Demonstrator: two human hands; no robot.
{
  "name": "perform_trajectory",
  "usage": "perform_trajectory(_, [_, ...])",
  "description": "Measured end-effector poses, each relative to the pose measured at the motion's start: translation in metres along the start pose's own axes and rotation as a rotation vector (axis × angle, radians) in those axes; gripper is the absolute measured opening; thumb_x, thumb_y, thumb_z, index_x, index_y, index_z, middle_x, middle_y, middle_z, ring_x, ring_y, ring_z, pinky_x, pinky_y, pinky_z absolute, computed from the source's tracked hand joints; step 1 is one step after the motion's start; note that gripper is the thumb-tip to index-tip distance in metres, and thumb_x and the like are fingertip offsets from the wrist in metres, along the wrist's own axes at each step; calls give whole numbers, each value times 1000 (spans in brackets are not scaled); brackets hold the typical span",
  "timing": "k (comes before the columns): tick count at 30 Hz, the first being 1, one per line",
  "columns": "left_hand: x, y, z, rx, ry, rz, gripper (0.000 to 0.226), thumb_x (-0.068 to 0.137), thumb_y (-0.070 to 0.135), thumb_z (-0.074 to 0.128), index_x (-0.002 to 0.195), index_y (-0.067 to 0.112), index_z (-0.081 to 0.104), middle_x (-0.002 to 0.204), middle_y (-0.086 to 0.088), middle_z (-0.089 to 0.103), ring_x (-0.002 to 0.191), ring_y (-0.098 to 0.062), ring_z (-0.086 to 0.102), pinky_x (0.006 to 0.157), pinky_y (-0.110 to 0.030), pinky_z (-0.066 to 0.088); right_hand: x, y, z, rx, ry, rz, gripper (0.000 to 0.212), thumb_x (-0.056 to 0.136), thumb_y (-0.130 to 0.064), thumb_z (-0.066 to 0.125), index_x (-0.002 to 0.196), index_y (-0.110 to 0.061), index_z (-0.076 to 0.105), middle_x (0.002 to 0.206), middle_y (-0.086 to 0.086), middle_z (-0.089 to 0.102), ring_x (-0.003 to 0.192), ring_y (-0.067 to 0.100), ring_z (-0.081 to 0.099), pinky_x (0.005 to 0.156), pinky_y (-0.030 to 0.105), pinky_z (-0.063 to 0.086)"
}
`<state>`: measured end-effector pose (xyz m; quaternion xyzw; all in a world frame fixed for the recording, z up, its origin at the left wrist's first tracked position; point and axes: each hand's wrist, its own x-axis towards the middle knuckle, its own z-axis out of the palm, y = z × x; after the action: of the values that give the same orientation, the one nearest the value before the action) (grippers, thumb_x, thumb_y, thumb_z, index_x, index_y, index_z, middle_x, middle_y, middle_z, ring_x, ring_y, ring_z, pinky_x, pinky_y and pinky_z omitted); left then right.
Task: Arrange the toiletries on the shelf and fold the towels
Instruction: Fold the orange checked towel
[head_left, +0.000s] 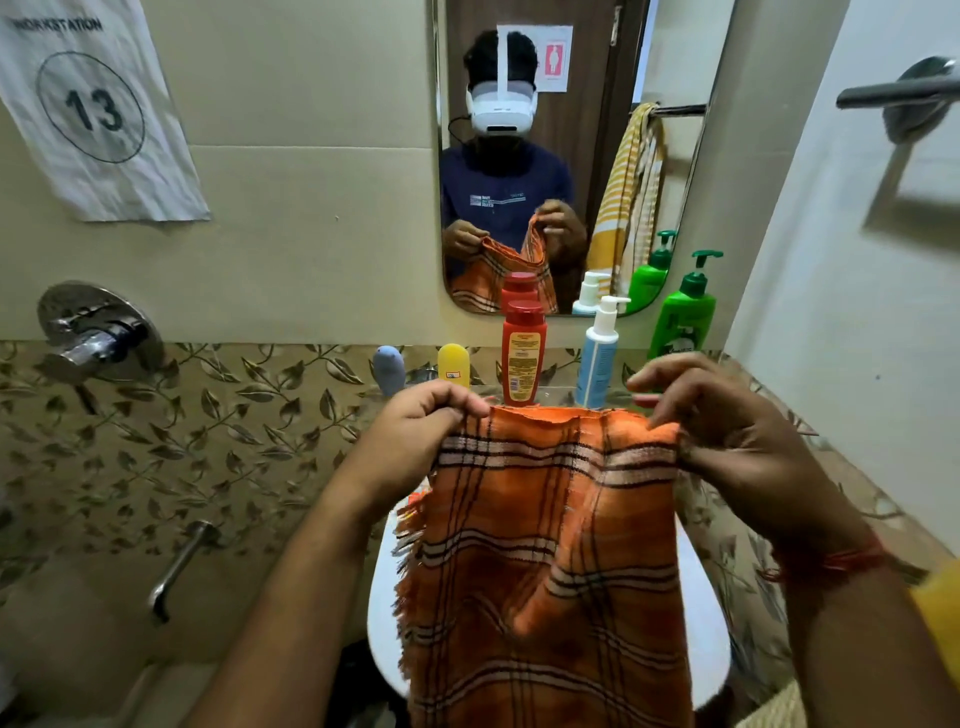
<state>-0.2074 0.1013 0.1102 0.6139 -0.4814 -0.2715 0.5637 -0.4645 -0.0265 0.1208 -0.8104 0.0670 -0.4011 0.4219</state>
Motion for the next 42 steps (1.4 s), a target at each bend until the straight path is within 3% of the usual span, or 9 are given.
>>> perform_trajectory(3, [4,8,16,0,-48,36,31,102,1,43,94,13,71,101,-5,72,92,-11,70,79,-25,57,7,-4,16,357,-87,-20,26,86,-18,71,90,2,56,95,23,64,99,44,62,89,53,52])
perform_trajectory(5, [6,10,23,22,-94,58,30,103,7,46,96,21,71,106,-3,70,100,-16,69,89,-35,58,15,-12,25,326,-82,22,24,84,-24,75,93,-7,61,88,22,62,86,44,61,78,57,53])
perform_trajectory(8, [10,9,31,0,-125,99,25,101,10,53,104,29,68,107,-5,68,104,-22,68,91,-47,59,29,-20,34,-120,-65,34,15,84,-13,74,94,-18,63,86,-1,68,80,17,67,70,31,57])
perform_trajectory(12, [13,1,42,-160,-76,124,27,95,8,64,115,26,63,109,-13,69,104,-28,69,85,-43,60,39,-21,50,-490,-71,49,25,83,-20,75,98,-22,55,76,-6,61,70,10,59,59,28,51])
perform_trajectory(19, [18,-7,49,-403,8,-2,30,90,9,70,117,19,63,101,-16,75,93,-31,72,74,-38,55,44,-11,59,-600,-40,171,52,83,-22,75,113,-31,35,68,-5,56,68,-1,57,56,13,44])
perform_trajectory(27, [16,-16,48,-399,-38,14,34,84,27,75,117,23,68,112,-15,72,110,-30,69,93,-43,56,45,-9,64,-562,75,235,47,85,-24,71,114,-32,35,71,-6,55,69,-10,55,56,11,43])
perform_trajectory(31, [17,-21,49,-372,-6,24,29,83,23,74,111,27,71,114,-12,71,110,-29,68,89,-41,58,44,-7,69,-630,79,239,44,87,-29,70,115,-28,36,74,-7,56,66,1,58,54,17,48])
perform_trajectory(36, [22,-22,46,-463,168,-8,22,93,5,64,101,24,70,98,-9,72,87,-23,70,72,-32,56,30,-9,63,-801,-159,218,32,91,-46,62,108,-32,39,87,-9,66,74,7,63,59,23,51])
perform_trajectory(42, [16,-13,35,-409,250,62,21,95,6,60,110,21,63,88,-1,73,79,-14,74,66,-24,58,17,-33,36,-978,-410,243,17,91,-55,52,97,-40,52,85,-21,51,83,2,48,72,24,42])
